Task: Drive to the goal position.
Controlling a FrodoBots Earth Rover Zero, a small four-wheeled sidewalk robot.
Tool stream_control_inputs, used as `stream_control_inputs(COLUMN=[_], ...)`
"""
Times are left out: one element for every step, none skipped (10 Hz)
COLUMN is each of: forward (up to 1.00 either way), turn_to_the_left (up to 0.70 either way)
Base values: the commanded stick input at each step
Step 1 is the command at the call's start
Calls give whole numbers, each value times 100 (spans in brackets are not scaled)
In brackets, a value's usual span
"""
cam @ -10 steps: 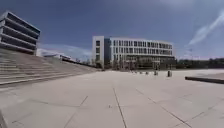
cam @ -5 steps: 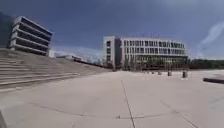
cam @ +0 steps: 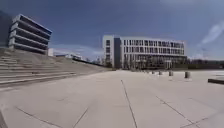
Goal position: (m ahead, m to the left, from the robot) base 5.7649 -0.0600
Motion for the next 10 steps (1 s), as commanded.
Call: stream_control_inputs(forward=[70,70,70,70,70,70,70,70,70,70], turn_to_the_left=[-1,-1,-1,-1,-1,-1,-1,-1,-1,-1])
